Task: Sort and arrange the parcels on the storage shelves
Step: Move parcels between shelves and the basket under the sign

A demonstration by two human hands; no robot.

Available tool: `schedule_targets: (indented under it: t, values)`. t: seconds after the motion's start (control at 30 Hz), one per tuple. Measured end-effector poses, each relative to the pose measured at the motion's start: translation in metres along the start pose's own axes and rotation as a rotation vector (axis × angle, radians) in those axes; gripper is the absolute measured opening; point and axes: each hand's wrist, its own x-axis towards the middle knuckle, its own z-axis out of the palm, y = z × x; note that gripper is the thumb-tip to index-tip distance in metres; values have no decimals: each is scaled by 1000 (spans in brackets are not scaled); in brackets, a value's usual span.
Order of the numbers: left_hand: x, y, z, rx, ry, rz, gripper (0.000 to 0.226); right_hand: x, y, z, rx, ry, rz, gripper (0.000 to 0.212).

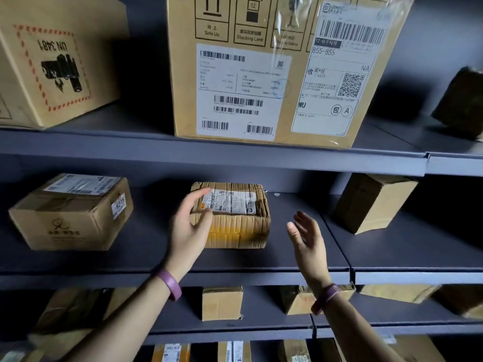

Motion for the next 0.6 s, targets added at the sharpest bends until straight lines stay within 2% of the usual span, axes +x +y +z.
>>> schedule_targets:
  t: [0.1,0.33,0.6]
  values:
    - [-4,14,27,-60,-101,9,38,-4,-5,-21,-7,74,-10,32]
    - [-22,23,107,-174,-316,-38,37,-5,-3,-87,-82,217,-3,32]
    - [-33,12,229,-132,-471,-171,39,37,25,-194,-132,289,51,37]
